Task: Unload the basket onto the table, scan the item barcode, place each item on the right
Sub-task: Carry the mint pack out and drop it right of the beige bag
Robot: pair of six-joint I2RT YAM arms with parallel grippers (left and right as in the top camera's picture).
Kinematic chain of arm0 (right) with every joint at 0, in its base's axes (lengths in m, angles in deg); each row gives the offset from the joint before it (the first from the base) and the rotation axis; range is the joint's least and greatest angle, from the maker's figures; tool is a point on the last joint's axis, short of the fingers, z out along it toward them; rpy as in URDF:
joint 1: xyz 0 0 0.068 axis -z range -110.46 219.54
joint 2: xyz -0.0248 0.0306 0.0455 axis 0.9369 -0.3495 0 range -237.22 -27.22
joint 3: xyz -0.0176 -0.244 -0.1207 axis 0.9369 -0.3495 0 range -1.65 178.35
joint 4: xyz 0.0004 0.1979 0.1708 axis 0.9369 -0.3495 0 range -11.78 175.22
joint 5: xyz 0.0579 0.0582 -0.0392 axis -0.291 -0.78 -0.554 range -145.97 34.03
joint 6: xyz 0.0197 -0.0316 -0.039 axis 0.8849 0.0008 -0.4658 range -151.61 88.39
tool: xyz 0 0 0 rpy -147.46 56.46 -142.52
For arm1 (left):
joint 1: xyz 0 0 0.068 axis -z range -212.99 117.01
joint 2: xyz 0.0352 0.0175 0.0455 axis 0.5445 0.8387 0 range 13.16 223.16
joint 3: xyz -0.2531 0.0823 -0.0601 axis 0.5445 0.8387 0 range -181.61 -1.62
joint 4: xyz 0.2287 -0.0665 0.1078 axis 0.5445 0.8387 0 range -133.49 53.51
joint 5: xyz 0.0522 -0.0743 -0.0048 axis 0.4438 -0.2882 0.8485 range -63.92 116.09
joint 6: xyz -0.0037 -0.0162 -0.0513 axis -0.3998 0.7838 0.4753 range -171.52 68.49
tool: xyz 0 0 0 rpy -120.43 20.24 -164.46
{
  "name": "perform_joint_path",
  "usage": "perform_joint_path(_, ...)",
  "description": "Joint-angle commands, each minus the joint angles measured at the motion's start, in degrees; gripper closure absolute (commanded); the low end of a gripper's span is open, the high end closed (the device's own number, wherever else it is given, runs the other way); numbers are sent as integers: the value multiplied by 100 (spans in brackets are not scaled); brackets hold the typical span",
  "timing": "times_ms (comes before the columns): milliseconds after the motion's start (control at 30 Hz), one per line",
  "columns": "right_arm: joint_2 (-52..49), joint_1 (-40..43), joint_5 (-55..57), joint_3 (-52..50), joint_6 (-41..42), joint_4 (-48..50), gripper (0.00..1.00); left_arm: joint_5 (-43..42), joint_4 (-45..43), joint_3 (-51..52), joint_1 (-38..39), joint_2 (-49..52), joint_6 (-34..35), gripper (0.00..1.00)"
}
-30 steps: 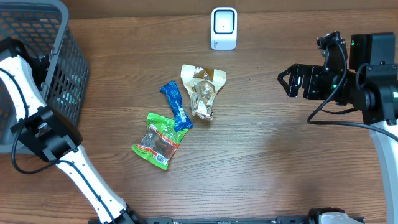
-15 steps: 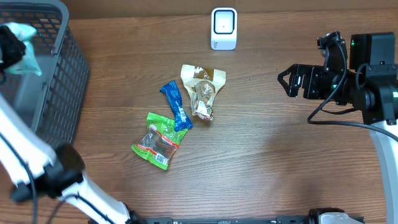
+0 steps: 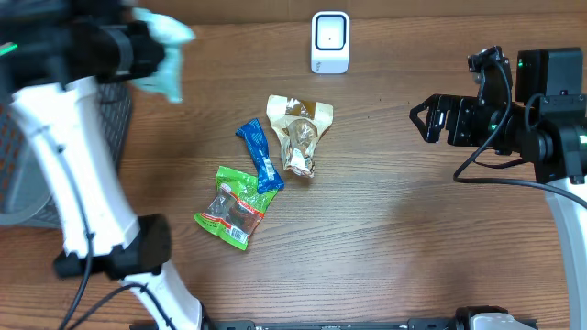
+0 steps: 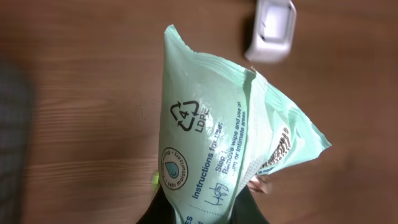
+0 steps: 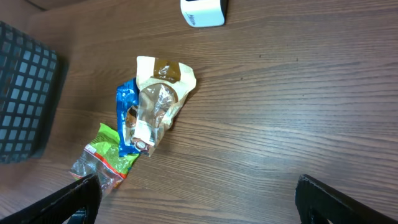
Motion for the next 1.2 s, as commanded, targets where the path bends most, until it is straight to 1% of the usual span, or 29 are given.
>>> perform_joint_path(0, 15, -22, -9, 144, 7, 22, 0, -142, -195, 466, 1113, 647, 385, 96)
perform_joint_path(67, 15, -20, -7, 144, 7, 22, 0, -181, -249, 542, 1510, 1014, 494, 96)
perform_joint_path(233, 15, -20, -7, 144, 7, 20, 0, -173, -142, 549, 2422, 2033, 485, 96)
perform_joint_path(367, 15, -20, -7, 144, 7, 24, 0, -151, -55, 551, 2997, 2789, 468, 96)
perform_joint_path(500, 15, -20, -7, 144, 7, 22, 0, -155, -52, 553, 3250, 3130, 470, 96)
perform_joint_path(633, 15, -20, -7, 144, 7, 28, 0, -153, 22, 551, 3434, 3213, 354, 96)
perform_joint_path(667, 15, -20, -7, 144, 7, 35, 0, -151, 35, 551, 3456, 3213, 251, 84)
perform_joint_path(700, 15, -20, -9, 144, 7, 46, 0, -151, 35, 553, 3464, 3215, 125, 66)
perform_joint_path(767, 15, -20, -7, 144, 7, 66, 0, -149, 35, 553, 3467, 3213, 26, 38)
perform_joint_path(800, 15, -20, -7, 144, 7, 72, 0, -144, 28, 551, 3456, 3213, -4, 26)
perform_joint_path(867, 15, -20, -7, 144, 7, 92, 0, -129, 13, 535, 3407, 3213, -46, 17)
perform_joint_path(900, 15, -20, -9, 144, 7, 101, 0, -133, -13, 529, 3370, 3213, -50, 16)
perform_joint_path(967, 15, -20, -9, 144, 7, 131, 0, -136, -92, 511, 3265, 3213, -46, 16)
perform_joint_path(1000, 15, -20, -9, 144, 7, 142, 0, -146, -155, 481, 3211, 3213, -24, 19)
perform_joint_path(1067, 15, -20, -9, 144, 7, 170, 0, -208, -387, 422, 3091, 3213, 17, 28)
perform_joint_path(1100, 15, -20, -9, 144, 7, 181, 0, -223, -507, 382, 3034, 3211, 70, 37)
perform_joint_path(1133, 15, -20, -9, 144, 7, 203, 0, -262, -671, 339, 2964, 3211, 131, 48)
perform_joint_path(1167, 15, -20, -9, 144, 7, 232, 0, -321, -828, 332, 2916, 3211, 129, 62)
